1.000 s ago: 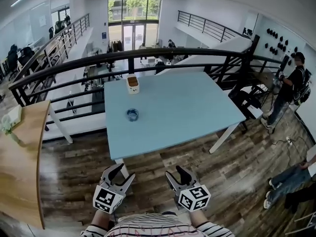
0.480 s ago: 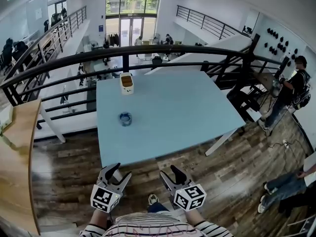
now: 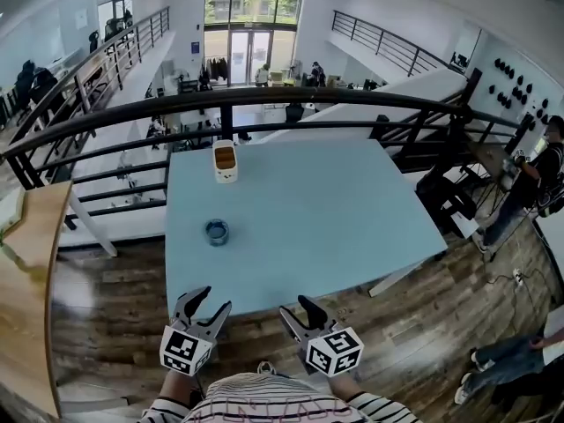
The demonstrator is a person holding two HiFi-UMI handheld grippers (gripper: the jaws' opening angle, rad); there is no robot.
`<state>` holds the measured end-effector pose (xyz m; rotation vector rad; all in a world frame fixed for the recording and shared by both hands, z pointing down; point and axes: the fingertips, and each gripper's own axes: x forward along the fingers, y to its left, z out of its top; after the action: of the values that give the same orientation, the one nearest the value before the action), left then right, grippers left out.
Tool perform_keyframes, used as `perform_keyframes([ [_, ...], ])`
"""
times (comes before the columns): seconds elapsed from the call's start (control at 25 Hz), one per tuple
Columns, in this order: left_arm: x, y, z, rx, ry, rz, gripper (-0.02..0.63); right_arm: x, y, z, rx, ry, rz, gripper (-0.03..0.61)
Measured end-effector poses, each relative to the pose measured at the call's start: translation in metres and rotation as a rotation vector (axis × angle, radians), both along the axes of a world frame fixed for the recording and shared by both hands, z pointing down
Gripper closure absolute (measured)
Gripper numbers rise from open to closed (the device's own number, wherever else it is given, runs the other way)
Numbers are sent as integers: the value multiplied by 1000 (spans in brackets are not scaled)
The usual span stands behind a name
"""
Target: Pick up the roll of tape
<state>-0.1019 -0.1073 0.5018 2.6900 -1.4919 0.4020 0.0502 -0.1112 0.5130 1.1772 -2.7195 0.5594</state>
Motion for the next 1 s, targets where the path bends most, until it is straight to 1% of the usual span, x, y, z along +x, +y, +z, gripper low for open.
perform_keyframes([
  [0.12, 4, -17, 4, -13, -26, -23, 420, 3, -15, 1, -5, 0, -37, 357],
  [0.24, 3, -31, 13, -26, -71, -37, 420, 7, -29, 6, -12, 1, -55, 357],
  [0.4, -14, -48, 19, -46, -122, -62, 419, 3, -42, 12, -41, -5, -63, 357],
  [0.56, -35, -71, 26, -65, -172, -53, 420, -7, -61, 15, -47, -2, -60, 357],
  [0.72, -51, -96, 35, -86, -234, -4, 419, -16, -79, 16, -57, 2, -26, 357],
  [0.92, -68, -140, 47, -103, -323, 92, 420, -34, -102, 19, -68, 3, 14, 357],
  [1.0, -72, -155, 55, -112, -350, 145, 420, -39, -111, 23, -77, 3, 41, 357],
])
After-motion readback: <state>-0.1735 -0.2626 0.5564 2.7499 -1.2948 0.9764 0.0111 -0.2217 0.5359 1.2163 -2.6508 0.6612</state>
